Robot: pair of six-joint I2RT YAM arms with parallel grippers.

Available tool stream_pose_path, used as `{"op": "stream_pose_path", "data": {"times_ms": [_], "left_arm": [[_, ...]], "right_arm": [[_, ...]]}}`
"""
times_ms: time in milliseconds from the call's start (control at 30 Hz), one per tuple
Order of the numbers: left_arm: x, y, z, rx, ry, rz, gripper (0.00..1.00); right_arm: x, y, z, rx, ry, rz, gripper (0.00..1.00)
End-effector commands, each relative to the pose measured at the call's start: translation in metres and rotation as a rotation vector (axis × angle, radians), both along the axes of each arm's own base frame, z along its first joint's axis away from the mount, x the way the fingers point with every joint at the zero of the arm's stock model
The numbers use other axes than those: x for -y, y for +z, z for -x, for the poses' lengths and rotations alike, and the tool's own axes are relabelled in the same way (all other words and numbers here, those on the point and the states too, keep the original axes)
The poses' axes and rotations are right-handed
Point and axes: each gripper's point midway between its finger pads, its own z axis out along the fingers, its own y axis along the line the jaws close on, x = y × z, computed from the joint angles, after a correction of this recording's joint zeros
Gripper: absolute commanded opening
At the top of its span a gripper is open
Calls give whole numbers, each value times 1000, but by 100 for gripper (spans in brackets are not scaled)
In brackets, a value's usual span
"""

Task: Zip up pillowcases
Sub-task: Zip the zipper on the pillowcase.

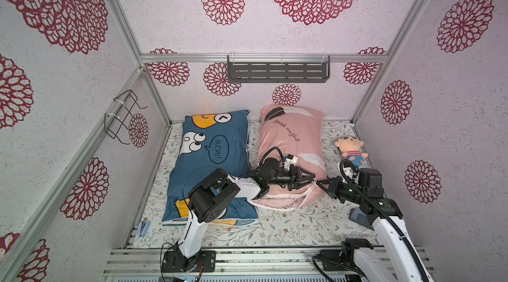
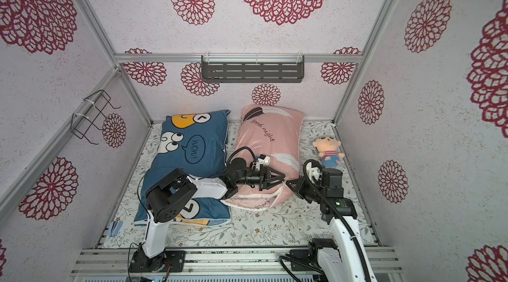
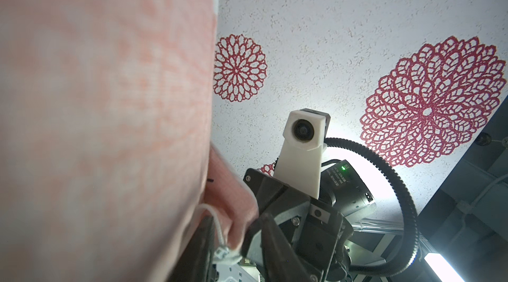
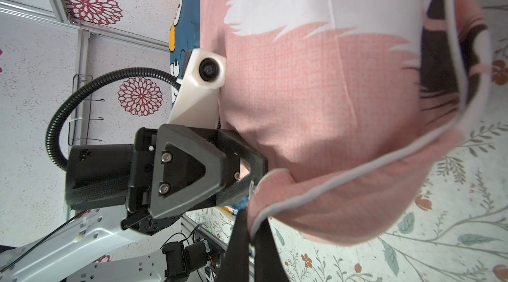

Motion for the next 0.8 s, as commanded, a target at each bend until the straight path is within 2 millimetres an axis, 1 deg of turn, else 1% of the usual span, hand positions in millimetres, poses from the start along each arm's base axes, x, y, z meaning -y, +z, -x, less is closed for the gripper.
{"op": "stream_pose_path", "data": {"times_ms": [0, 300, 767], "left_arm": [[-1, -11, 4, -33, 0, -16, 32], [3, -14, 8, -41, -19, -17, 31], [6, -20, 15, -55, -42, -28, 28]], "right_arm": [[4, 10, -2, 46, -9, 27, 0], [3, 16, -4, 59, -13, 11, 0], [5, 16, -7, 63, -29, 9, 0]]}}
